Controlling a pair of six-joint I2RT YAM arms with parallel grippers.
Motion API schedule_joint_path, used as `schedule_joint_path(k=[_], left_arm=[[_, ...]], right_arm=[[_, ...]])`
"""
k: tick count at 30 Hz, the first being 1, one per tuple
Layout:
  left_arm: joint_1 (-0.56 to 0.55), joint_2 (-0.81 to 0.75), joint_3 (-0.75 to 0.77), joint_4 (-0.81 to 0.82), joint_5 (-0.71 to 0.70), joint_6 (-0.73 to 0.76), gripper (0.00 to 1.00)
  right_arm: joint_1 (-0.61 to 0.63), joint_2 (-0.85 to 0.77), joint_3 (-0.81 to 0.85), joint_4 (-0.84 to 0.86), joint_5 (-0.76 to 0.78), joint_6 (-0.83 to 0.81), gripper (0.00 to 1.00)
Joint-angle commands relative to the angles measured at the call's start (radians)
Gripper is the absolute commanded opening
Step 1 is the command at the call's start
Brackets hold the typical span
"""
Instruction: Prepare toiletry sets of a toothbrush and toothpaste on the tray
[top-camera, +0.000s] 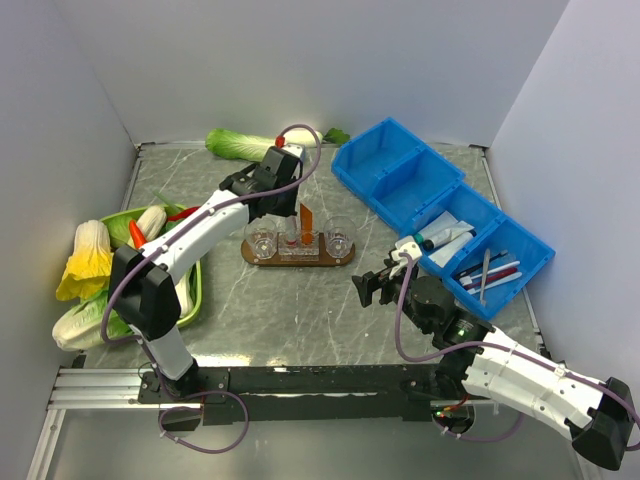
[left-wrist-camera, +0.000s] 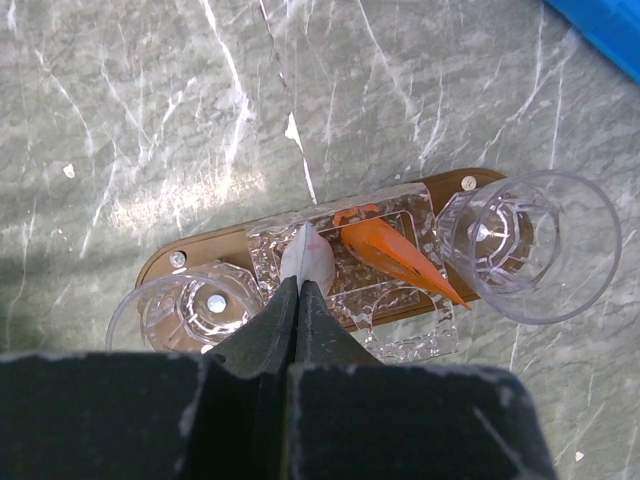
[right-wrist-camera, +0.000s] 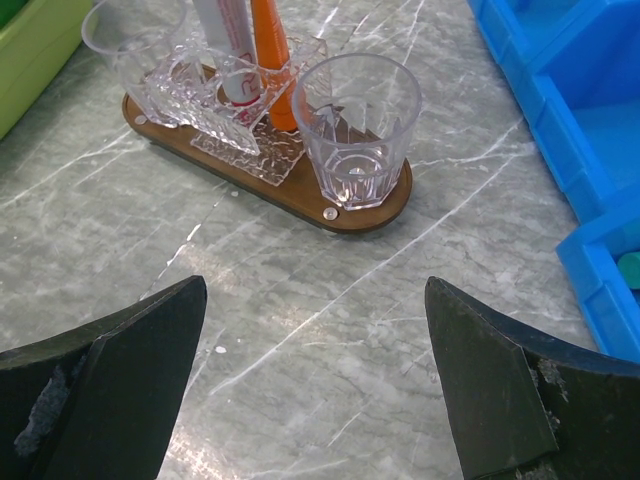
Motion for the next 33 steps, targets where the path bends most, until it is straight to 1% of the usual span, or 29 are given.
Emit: schedule_joint_path(k=[1, 7, 8, 10, 11, 13, 14, 17, 22, 31, 33], left_arm=[[-0.008, -0.01, -0.003, 0.047, -0.018, 0.02, 0.01], [-0.008, -0.008, -0.005, 0.048, -0.013, 0.016, 0.01], [-0.008, -0.005, -0.003, 0.045, -0.012, 0.014, 0.02], [-0.007, -0.007, -0.002, 0.044, -0.009, 0.011, 0.06], [-0.008, -0.007, 0.0, 0.044, -0.009, 0.01, 0.1], [-0.008, -0.013, -0.002, 0.045, -0.006, 0.008, 0.15], [-0.008, -0.013, 0.0, 0.047, -0.006, 0.008, 0.2], [-0.008, -0.016, 0.004, 0.045, -0.002, 0.007, 0.27], [-0.008, -0.022, 0.01, 0.037, -0.001, 0.005, 0.31], [-0.008, -0.059, -0.002, 0.054, -0.01, 0.017, 0.45], [-0.008, -0.065, -0.003, 0.056, -0.013, 0.019, 0.46]], right_arm=[[-0.011, 0.003, -0.007, 0.04, -0.004, 0.013, 0.97], [-0.014, 0.003, -0.007, 0.04, -0.007, 0.014, 0.97], [-0.014, 0.003, -0.007, 0.04, -0.007, 0.015, 0.97], [-0.014, 0.003, -0.007, 0.039, -0.009, 0.017, 0.97], [-0.014, 0.002, -0.007, 0.039, -0.009, 0.017, 0.97], [-0.014, 0.0, -0.007, 0.036, -0.007, 0.018, 0.98], [-0.014, -0.003, -0.007, 0.036, -0.009, 0.017, 0.98], [-0.014, -0.005, -0.006, 0.034, -0.009, 0.017, 0.98], [-0.014, -0.006, -0.004, 0.033, -0.009, 0.018, 0.98], [-0.015, -0.005, 0.003, 0.028, -0.016, 0.023, 0.98], [-0.014, -0.006, 0.006, 0.027, -0.019, 0.024, 0.98]])
